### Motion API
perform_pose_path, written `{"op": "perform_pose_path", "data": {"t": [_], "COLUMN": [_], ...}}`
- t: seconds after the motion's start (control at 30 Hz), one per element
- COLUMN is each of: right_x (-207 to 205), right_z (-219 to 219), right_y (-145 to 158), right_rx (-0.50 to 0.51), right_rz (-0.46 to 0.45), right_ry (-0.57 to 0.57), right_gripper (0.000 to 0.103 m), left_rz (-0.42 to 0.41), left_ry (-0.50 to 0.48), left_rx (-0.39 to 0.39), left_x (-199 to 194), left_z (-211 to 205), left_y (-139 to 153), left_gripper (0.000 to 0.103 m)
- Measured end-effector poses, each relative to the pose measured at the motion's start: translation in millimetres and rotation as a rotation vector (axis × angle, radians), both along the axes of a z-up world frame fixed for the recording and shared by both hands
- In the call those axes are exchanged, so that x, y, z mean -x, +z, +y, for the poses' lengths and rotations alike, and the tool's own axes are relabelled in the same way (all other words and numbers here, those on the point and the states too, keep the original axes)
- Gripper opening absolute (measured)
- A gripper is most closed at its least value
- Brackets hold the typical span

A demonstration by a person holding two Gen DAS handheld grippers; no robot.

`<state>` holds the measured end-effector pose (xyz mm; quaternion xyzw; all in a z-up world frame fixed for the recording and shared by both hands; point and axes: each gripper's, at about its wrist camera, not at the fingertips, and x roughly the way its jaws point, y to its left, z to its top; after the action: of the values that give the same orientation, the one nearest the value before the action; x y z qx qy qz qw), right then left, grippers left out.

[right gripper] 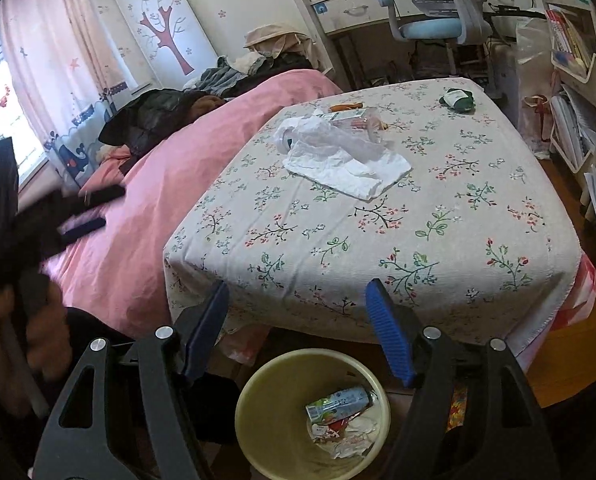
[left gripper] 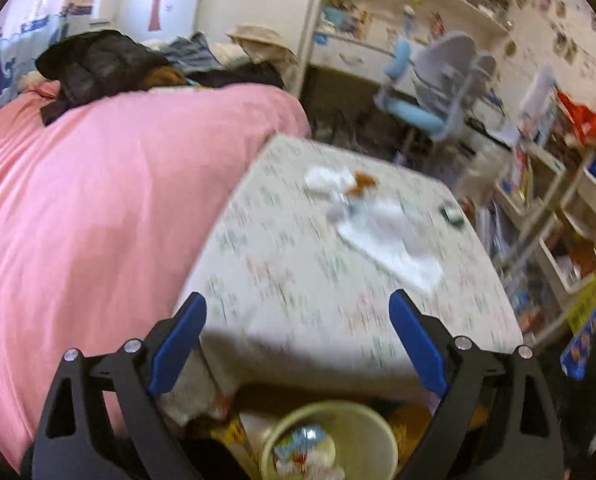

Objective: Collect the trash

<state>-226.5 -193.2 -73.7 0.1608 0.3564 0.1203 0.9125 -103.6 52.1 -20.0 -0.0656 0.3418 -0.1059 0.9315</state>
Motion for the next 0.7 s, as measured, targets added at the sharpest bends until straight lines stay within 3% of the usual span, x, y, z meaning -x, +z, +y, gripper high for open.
{"op": "perform_pose_path", "data": {"t": [0.23,0.37,0.7], "right_x": [-2,-5,-5], "right_z": [3,4,8], "right_y": [-2,-4,-4], "right_rx": [0.021,0.021,0.03], "right_rz": [0.001,0.004,0.001], "right_ry": [-0.001,0.004,0.014], "right_gripper": [0.068,0.068,0.069], "left_rz": [-0.033,0.093,0.099], "left_ry": [0.097,0.144,0.094], "left_rx": [-0.01,0.004,-0.031], "left_x": [-36,-42,-40], "left_z": [6,17,5], "left_y": [-5,-35,-38], "left_gripper": [0.091,0.091,0.091]}}
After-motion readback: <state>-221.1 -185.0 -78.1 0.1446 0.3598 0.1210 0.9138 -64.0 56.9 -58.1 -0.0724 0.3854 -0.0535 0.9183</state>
